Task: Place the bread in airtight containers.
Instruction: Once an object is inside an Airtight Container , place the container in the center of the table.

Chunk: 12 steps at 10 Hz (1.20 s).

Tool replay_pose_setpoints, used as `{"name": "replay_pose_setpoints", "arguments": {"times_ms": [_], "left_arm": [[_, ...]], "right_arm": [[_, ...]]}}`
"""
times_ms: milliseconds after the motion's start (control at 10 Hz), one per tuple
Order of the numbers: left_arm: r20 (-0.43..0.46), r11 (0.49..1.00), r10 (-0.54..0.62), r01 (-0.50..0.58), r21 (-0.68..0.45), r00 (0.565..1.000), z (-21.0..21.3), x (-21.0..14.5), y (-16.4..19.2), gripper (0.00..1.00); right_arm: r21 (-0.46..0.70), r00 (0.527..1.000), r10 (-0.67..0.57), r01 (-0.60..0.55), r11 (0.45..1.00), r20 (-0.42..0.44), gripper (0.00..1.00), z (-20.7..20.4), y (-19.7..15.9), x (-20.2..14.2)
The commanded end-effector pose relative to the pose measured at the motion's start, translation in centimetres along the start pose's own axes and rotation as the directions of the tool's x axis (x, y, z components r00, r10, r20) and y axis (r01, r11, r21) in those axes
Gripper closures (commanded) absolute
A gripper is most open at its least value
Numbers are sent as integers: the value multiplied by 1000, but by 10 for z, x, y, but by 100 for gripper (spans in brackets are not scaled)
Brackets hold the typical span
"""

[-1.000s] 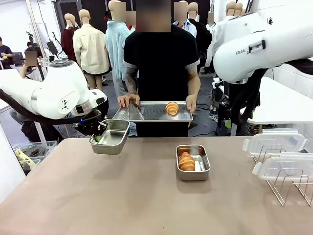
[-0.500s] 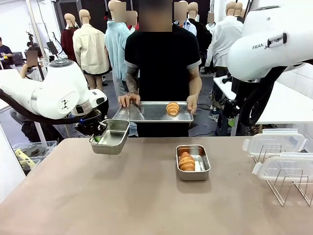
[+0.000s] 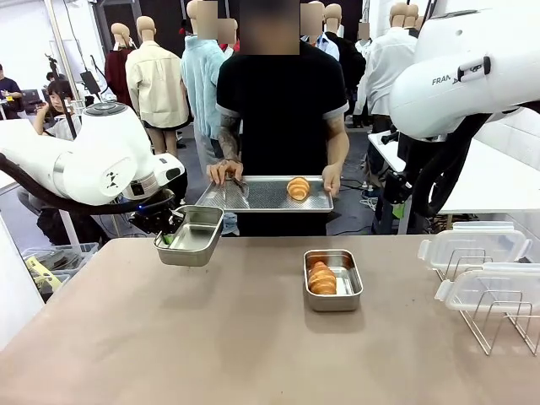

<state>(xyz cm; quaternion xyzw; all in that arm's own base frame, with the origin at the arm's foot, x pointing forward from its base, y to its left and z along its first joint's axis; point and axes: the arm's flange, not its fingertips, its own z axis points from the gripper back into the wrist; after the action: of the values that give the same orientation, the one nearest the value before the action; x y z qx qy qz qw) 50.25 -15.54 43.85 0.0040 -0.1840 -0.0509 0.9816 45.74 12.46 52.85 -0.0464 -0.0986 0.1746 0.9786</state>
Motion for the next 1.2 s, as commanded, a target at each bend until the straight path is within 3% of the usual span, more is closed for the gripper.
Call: {"name": "replay_pose_setpoints", "arguments": {"times_ms": [0, 1100], "left_arm": [[7, 1000, 2, -2, -2, 1000, 3, 4, 0, 100], [7, 1000, 2, -2, -2, 1000, 3, 4, 0, 100]], "right_arm": [[-19, 1000, 7, -8, 1000, -15, 0, 1, -1, 3], [-19, 1000, 7, -8, 1000, -15, 0, 1, -1, 3]]}}
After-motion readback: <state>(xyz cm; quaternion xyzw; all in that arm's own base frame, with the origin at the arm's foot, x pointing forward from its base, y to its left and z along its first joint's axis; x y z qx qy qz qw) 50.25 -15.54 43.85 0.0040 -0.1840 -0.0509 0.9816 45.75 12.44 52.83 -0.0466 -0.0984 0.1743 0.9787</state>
